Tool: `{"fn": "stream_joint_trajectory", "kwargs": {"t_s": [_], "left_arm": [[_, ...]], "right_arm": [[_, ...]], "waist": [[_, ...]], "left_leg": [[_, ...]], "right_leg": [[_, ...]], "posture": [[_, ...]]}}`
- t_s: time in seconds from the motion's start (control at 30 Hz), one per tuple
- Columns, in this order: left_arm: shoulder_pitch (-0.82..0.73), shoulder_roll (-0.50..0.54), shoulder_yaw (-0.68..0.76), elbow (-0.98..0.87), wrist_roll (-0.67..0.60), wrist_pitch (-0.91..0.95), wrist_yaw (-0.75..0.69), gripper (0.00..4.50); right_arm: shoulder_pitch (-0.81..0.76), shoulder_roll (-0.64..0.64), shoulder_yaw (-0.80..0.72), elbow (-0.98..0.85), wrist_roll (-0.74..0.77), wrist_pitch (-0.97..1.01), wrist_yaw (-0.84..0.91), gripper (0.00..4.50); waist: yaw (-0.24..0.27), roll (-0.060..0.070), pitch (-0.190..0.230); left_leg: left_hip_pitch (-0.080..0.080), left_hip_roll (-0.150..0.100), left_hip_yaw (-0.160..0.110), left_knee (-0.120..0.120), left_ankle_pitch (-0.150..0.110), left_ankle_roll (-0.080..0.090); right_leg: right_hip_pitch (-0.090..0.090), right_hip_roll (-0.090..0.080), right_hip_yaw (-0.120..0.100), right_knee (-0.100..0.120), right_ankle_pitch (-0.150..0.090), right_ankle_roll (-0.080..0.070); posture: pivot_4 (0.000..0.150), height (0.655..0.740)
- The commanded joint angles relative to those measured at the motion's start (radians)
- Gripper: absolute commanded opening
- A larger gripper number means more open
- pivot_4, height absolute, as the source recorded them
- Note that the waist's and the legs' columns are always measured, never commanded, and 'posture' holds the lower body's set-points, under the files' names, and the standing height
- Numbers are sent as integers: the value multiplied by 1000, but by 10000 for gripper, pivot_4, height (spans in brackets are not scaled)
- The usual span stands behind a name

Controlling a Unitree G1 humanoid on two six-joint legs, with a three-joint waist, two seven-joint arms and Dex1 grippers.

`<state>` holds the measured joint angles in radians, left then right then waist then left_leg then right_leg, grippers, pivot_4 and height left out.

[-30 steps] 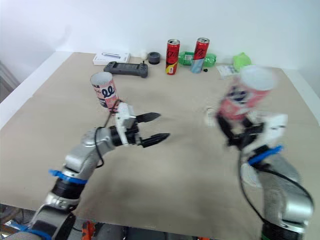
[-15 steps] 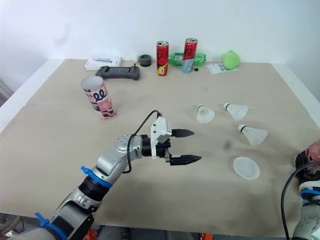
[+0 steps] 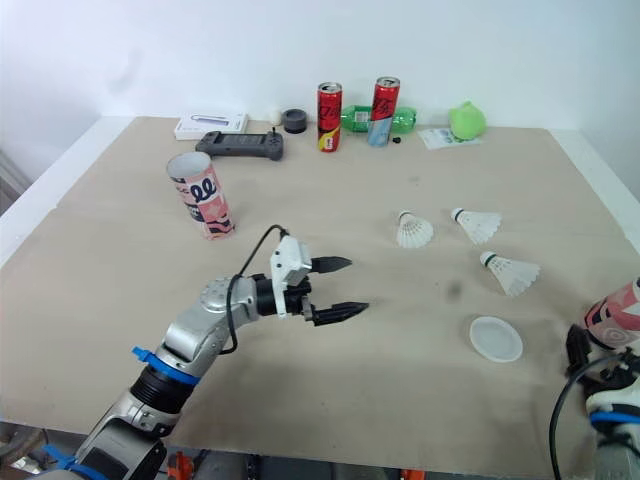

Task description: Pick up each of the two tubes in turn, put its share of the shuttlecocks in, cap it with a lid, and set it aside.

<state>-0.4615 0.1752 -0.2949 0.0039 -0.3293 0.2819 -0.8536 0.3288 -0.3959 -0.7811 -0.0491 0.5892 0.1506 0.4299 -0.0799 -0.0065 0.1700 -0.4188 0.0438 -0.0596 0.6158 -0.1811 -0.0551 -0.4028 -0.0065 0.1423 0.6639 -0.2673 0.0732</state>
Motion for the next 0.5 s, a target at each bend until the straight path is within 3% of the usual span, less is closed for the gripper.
{"fn": "stream_joint_trajectory", "kwargs": {"t_s": [0.03, 0.17, 0.27, 0.4, 0.5], "left_arm": [[54, 47, 101, -69, 5, -24, 60, 45000], [129, 96, 203, -99, 24, -34, 159, 45000], [162, 100, 244, -118, 33, -38, 219, 45000], [261, 78, 364, -172, 86, -47, 426, 45000], [288, 78, 385, -164, 144, -35, 521, 45000]], "right_arm": [[169, -21, 0, -320, 159, 112, 93, 44790], [241, -113, 46, -635, 373, 267, 71, 44790], [219, -179, 98, -726, 437, 330, 38, 44790], [-67, -274, 406, -780, 344, 409, -20, 44790], [-315, -228, 682, -692, 190, 427, -26, 44790]], "waist": [[-1, 1, -1], [-10, -2, 1], [-4, -11, 4], [1, -20, 7], [1, -25, 10]], "left_leg": [[0, 0, 0, 0, -1, 0], [0, 2, 1, 1, -1, 0], [2, 3, 0, 2, 1, -1], [1, 2, 2, 4, 3, -4], [-1, 2, 2, 3, 4, -5]], "right_leg": [[0, 0, 0, 0, 0, 0], [-1, 1, 0, 0, -2, -1], [0, 1, -1, 0, 0, 1], [-1, -1, 0, 0, 0, -1], [-2, -1, 0, 0, 3, -3]], "posture": [[1500, 7400], [1500, 7400], [1500, 7400], [1500, 7400], [1500, 7400]]}}
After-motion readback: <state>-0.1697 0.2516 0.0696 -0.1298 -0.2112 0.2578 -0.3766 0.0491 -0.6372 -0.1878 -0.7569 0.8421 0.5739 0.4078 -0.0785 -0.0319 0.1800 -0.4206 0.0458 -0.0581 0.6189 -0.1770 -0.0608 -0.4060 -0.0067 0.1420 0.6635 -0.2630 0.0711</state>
